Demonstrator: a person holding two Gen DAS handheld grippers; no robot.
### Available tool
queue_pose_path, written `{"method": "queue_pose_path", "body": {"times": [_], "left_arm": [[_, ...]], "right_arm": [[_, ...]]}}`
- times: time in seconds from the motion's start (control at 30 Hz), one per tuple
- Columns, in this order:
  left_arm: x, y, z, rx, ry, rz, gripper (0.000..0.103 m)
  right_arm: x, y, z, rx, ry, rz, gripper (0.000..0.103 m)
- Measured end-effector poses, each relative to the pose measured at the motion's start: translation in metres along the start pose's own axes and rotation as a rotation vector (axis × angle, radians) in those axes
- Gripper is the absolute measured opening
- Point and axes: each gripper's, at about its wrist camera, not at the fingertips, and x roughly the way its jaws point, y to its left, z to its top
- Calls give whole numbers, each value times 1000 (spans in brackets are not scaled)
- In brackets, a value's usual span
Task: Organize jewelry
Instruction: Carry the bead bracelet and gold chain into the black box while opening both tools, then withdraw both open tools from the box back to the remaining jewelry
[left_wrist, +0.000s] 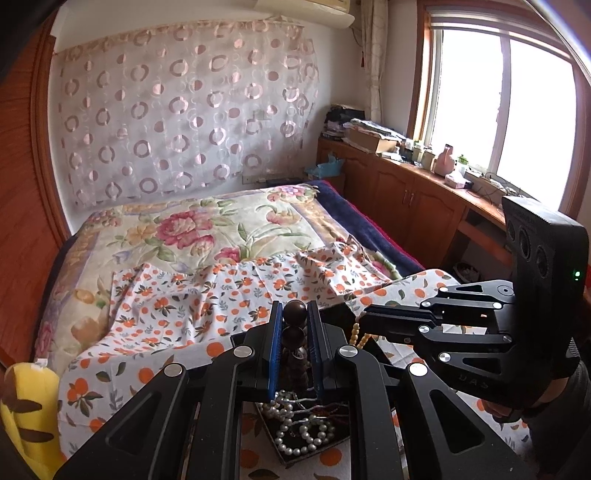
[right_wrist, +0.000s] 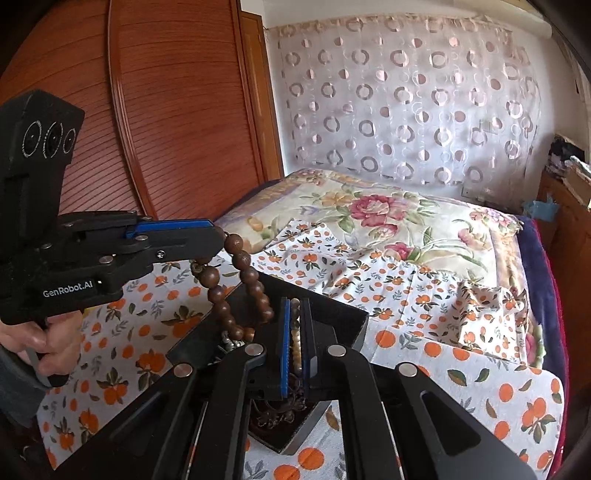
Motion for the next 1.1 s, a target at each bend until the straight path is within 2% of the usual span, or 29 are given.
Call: {"method": "queue_pose_path", "body": {"times": [0.43,0.73,0.87,0.97,1.07,1.1], "left_arm": [[11,7,-5,1,23,11,12],[-1,5,-16,-1,26,10,13],[-12,0,-34,-6,40,-5,19],[-20,-7,-49,4,56,-12,23],[-25,-11,-72,14,91,-14,25],[-26,-11,-79,15,104,-11,25]], "right_arm": [[-3,-6,2,4,-6,-20,7],[-19,4,6,-19,-10,-49,7],[-31,12,-3,-35,2,-62,6],[-39,20,-23,-34,29,-58,7],[-41,27,-45,-28,61,-49,17],[-43,30,-55,-29,76,-48,17]]}}
